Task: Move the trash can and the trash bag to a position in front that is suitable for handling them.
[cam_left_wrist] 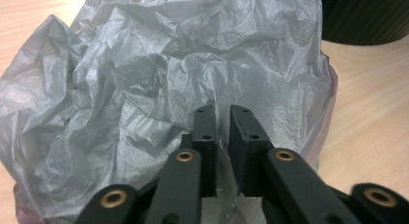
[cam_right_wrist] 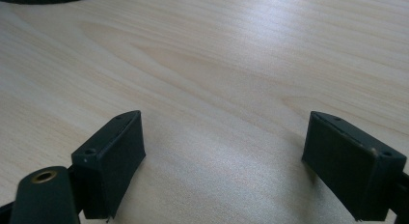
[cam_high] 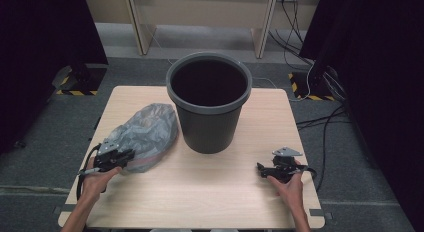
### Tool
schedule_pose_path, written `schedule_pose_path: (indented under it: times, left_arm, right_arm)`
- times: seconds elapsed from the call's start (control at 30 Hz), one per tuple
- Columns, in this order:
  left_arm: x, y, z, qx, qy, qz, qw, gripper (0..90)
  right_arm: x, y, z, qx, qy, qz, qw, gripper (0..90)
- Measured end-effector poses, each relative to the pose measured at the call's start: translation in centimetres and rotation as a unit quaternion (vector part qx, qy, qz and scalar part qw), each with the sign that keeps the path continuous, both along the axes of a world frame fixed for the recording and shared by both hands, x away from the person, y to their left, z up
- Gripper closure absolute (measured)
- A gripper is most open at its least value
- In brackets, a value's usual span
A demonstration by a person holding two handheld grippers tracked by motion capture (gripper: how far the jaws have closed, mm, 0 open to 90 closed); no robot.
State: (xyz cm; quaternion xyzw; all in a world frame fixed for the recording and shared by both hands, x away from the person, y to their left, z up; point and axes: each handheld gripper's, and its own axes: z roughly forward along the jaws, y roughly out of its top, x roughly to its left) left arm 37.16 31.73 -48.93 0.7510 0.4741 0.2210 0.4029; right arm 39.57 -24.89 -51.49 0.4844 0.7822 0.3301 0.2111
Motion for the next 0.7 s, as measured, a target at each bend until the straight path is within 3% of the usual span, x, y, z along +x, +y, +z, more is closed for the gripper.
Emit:
schedule_pose_path:
  times: [0.23, 0.37, 0.53, 0.7]
  left_arm:
    - [-1.0, 0.2, 0.3, -0.019, -0.002, 0.012, 0.9997, 45.9]
    - [-1.4, 0.1, 1.0, -0.029, -0.006, 0.014, 0.9994, 32.6]
    - [-2.5, 0.0, 2.3, -0.026, -0.017, 0.026, 0.9992, 21.4]
    - [-3.6, -0.3, 2.7, -0.024, -0.017, 0.017, 0.9994, 20.0]
  right_arm:
    - [0.0, 0.1, 0.0, 0.002, 0.002, 0.000, 1.0000, 14.7]
    - [0.0, 0.1, 0.0, 0.003, 0.003, -0.001, 1.0000, 14.7]
    - [0.0, 0.1, 0.0, 0.001, 0.001, 0.000, 1.0000, 14.8]
    - [0.1, 0.1, 0.0, 0.001, 0.001, -0.001, 1.0000, 14.7]
